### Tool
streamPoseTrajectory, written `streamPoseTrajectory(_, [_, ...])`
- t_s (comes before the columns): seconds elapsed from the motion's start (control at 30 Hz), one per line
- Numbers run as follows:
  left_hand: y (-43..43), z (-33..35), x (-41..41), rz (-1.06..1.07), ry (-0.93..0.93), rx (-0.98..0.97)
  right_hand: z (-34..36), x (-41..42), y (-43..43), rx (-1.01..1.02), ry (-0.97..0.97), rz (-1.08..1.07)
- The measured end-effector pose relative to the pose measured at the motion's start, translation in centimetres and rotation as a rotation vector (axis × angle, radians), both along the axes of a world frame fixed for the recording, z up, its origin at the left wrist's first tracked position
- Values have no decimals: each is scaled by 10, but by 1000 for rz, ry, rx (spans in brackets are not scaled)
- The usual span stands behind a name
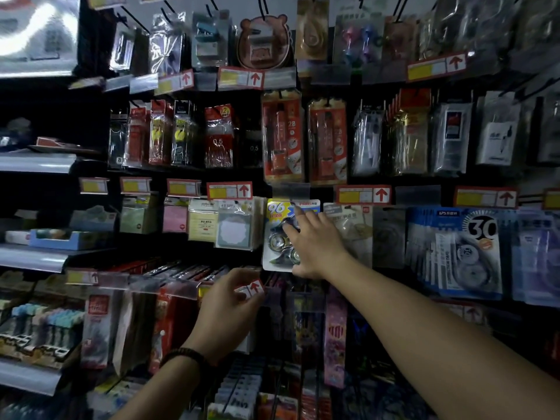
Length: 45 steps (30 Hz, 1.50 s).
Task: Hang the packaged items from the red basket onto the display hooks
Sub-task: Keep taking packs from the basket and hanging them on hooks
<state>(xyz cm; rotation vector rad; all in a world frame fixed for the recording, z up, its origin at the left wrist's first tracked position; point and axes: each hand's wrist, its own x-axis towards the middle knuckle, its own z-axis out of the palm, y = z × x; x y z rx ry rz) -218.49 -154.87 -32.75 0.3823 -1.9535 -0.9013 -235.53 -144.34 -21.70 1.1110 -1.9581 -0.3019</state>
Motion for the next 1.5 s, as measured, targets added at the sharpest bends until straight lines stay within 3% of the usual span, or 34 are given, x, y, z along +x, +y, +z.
streamPoseTrajectory(0.43, [3, -17, 17, -58, -63, 0, -17, -6, -8, -43, -24, -20])
streamPoseTrajectory(0.63, [37, -72, 26, -155, -191, 176, -69, 21, 38, -190, -156, 358])
streamPoseTrajectory(0.77, [74, -155, 39, -206, -366, 147, -162, 42, 82, -333, -314, 515])
streamPoseTrajectory(0.9, [101, -254, 56, -170, -566, 79, -292, 65, 129, -392, -679, 516])
streamPoseTrajectory(1.13, [127, -441, 97, -185, -1002, 63, -533, 75, 202, -201, -1268, 130])
streamPoseTrajectory(1.3, [131, -529, 96, -215, -1261, 127, -675, 84, 228, -193, -1593, -133])
streamPoseTrajectory(1.4, [130, -575, 82, -265, -1387, 210, -761, 92, 235, -72, -1717, -219])
streamPoseTrajectory(1.5, [129, -620, 76, -341, -1467, 271, -837, 96, 235, 260, -1728, -281])
